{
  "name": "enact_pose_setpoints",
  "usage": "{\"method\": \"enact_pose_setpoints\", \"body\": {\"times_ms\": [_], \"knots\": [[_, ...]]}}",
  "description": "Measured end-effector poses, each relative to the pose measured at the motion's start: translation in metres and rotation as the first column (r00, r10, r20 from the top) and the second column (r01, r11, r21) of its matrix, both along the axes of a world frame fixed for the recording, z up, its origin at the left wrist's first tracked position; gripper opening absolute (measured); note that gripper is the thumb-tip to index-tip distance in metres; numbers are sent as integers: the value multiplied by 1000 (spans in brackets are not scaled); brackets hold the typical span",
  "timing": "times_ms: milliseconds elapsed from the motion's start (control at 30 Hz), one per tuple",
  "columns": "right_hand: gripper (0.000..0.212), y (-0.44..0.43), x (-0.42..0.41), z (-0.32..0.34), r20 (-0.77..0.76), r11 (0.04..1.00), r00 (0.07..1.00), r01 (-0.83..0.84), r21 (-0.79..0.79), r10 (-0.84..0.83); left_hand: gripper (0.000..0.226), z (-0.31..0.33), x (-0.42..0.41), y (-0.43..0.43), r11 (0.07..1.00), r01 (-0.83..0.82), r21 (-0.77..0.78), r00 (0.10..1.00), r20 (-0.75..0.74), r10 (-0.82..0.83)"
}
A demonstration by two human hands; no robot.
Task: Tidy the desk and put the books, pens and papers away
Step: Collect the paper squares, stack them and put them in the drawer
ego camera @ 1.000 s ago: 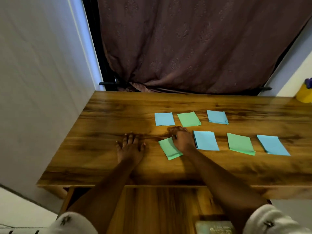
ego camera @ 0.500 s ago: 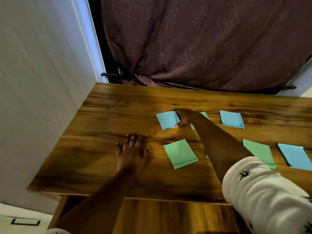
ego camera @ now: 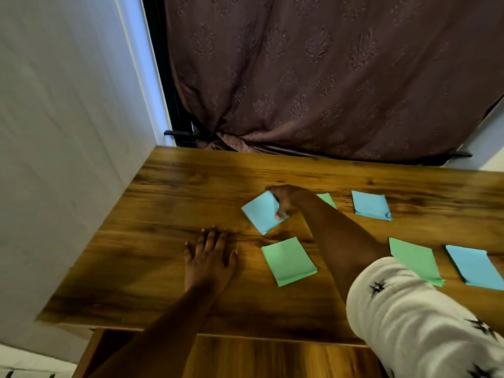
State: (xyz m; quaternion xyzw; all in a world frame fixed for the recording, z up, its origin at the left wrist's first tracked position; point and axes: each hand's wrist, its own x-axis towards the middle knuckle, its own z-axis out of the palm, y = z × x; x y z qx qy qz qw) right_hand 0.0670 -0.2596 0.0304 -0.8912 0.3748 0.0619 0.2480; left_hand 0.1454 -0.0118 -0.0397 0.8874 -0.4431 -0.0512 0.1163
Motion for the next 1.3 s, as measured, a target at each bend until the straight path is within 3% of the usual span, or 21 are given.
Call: {"method": "enact_pose_setpoints", "body": {"times_ms": [100, 167, 233, 300, 400, 467, 533, 600, 733, 833, 933, 1033, 1133, 1300], "knots": [[13, 13, -5, 9, 150, 993, 986, 56, 101, -71, 84, -1, 1, 1, 999, 8, 37, 999, -38, -7], [26, 28, -14, 10, 293, 972, 945, 81, 222, -146, 77, 5, 3, 1, 1000, 7, 25, 996, -91, -4], [30, 46, -25, 11, 430, 946, 874, 94, 310, -227, 63, 17, 3, 3, 997, -42, -61, 971, -238, 26], [28, 66, -35, 14, 479, 919, 831, 93, 383, -284, 54, 27, 5, 5, 955, -213, -206, 867, -491, 88], [25, 90, -43, 4, 450, 893, 841, 84, 442, -302, 56, 31, 7, 9, 770, -514, -378, 552, -833, -42], [23, 104, -47, -3, 442, 883, 838, 97, 459, -322, 30, 33, 5, 13, 686, -574, -447, 467, -867, -174], [22, 112, -51, -8, 441, 889, 833, 122, 442, -334, 12, 38, 4, 16, 638, -605, -477, 444, -867, -227], [20, 118, -55, -10, 457, 895, 815, 156, 419, -356, 12, 42, 3, 18, 612, -625, -484, 422, -869, -257], [17, 126, -62, -9, 492, 904, 799, 144, 403, -346, 14, 41, -13, 15, 666, -611, -428, 317, -903, -290], [10, 120, -70, 2, 513, 897, 788, 108, 428, -340, 19, 40, -31, 7, 639, -653, -408, 299, -913, -277], [3, 81, -84, 8, 526, 915, 750, 305, 263, -401, 19, 43, -42, 1, 586, -722, -368, 279, -930, -241], [27, 26, -97, 5, 374, 838, 778, 546, -5, -504, 19, 43, -42, -4, 591, -712, -380, 307, -925, -225], [45, -10, -101, -5, 140, 780, 805, 593, -197, -577, 22, 39, -39, -6, 596, -714, -368, 309, -929, -204], [84, -42, -93, -27, -8, 782, 789, 606, -145, -614, 24, 38, -39, -9, 555, -762, -332, 265, -943, -201]]}}
